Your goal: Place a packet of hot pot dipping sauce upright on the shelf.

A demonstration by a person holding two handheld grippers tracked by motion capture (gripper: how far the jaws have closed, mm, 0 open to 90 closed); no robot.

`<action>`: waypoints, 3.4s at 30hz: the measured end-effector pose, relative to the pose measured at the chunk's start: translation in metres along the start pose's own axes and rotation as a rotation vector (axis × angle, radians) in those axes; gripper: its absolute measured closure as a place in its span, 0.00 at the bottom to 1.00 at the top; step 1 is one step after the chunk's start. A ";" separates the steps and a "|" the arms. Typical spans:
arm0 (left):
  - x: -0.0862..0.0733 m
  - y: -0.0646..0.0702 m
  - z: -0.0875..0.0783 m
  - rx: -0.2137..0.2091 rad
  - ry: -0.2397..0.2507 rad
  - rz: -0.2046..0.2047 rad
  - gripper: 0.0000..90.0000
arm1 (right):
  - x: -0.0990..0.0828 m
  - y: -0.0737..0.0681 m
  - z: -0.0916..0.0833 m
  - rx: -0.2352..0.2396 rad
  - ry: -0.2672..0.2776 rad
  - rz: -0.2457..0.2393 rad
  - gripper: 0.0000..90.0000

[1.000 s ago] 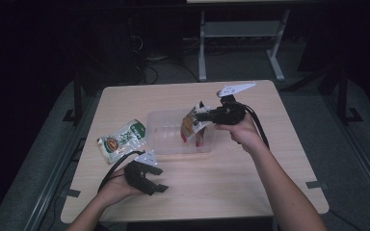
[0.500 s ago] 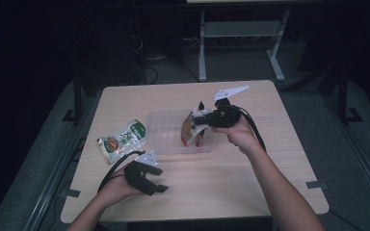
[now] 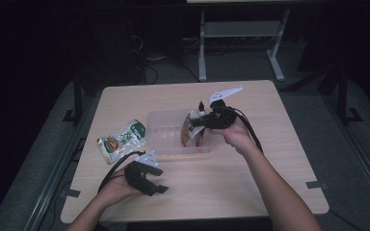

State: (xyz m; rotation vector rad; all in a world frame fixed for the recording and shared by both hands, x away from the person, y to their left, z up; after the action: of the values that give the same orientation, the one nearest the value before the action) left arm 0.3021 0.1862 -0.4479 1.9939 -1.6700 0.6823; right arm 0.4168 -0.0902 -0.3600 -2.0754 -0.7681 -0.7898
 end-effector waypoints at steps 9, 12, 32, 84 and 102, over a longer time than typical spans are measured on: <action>0.000 0.000 0.001 -0.004 -0.006 0.006 0.34 | -0.002 0.001 0.010 -0.021 -0.017 0.009 0.98; 0.000 0.000 0.001 -0.006 -0.012 0.005 0.34 | -0.003 0.001 0.013 -0.027 -0.025 0.002 0.98; 0.000 -0.001 0.001 -0.006 -0.014 0.003 0.34 | -0.004 -0.002 0.016 -0.044 -0.022 0.003 0.89; -0.006 0.014 -0.001 0.056 0.005 -0.040 0.34 | -0.134 -0.018 -0.032 -0.088 -0.139 -0.096 0.39; -0.033 0.015 -0.033 0.164 0.025 -0.168 0.46 | -0.156 -0.025 -0.028 -0.101 -0.187 -0.121 0.36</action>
State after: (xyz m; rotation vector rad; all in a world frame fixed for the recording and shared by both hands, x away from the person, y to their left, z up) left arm 0.2795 0.2299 -0.4426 2.1995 -1.4530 0.8012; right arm 0.2936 -0.1394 -0.4498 -2.2325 -0.9822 -0.7192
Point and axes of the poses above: each handheld gripper's, and its own axes: z roughly forward along the jaws, x roughly out of its top, y roughly to its right, the point moved 1 cm from there along z, roughly forward along the jaws, and after that the axes turned 14 degrees about z, right-handed, at the moved point
